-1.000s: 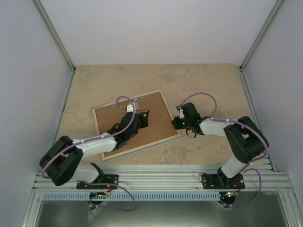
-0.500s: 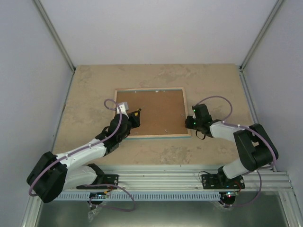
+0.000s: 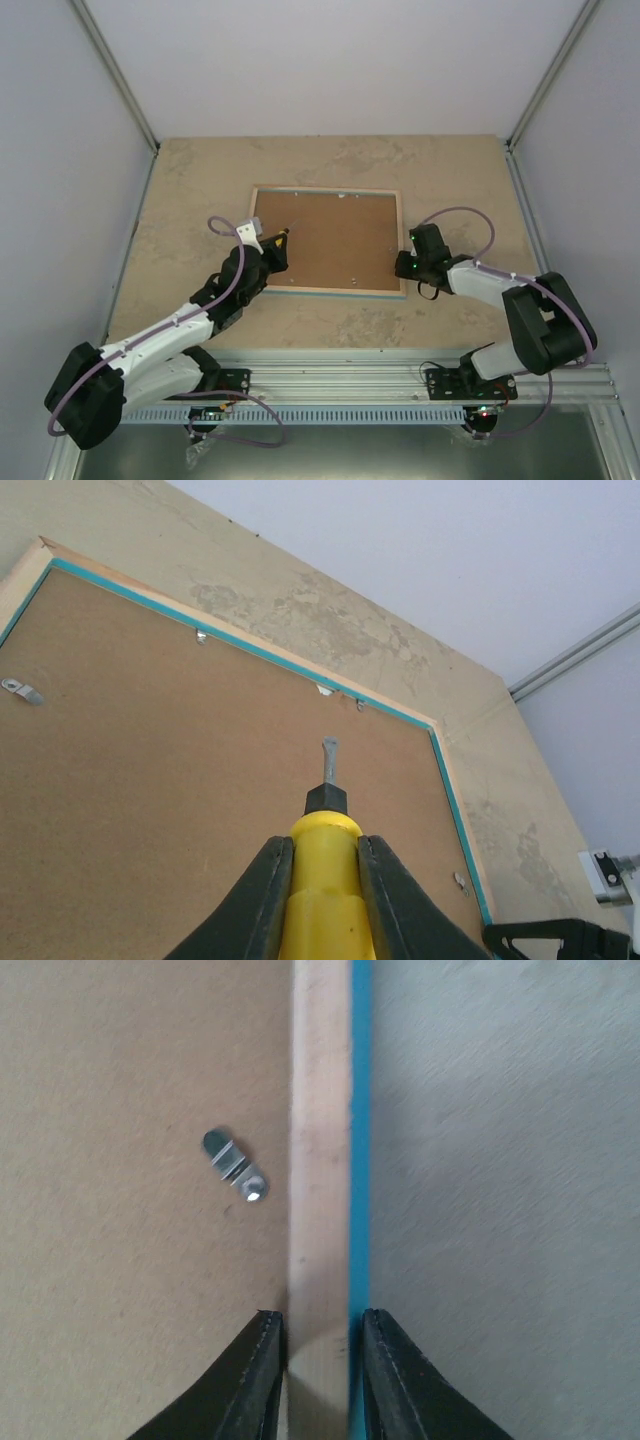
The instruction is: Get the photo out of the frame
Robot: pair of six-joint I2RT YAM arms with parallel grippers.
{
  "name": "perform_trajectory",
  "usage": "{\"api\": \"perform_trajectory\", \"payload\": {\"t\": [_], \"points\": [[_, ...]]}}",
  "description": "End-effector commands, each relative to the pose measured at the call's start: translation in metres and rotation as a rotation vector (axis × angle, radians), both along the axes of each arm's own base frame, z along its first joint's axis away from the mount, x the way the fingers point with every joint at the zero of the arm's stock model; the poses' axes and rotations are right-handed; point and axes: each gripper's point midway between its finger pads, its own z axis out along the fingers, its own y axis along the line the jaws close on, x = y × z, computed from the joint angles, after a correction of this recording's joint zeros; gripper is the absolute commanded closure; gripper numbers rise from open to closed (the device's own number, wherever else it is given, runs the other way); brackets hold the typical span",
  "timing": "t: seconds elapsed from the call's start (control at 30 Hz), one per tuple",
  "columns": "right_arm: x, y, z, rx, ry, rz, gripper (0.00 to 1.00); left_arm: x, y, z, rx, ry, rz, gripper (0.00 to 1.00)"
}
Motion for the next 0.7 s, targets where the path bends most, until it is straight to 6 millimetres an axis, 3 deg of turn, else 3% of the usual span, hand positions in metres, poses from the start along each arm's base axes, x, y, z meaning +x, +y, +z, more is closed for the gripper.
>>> {"api": "perform_trajectory", "payload": {"t": [0.0,0.3,0.67], "points": [[-0.023,0.016,0.0,-0.006,0.066,0.092,0.72,-0.002,0.008,0.0,0.024,-0.014,0.015,1.0],[-0.054,0.048,0.007,-0.012,0.099,0.197,0.56,-0.006,0.009,0.005,0.014,-0.027,0.004,1.0],[-0.096,0.126,0.021,0.045,0.109,0.411,0.45,-0.009,0.007,0.007,-0.005,-0.033,-0.01,1.0]]}}
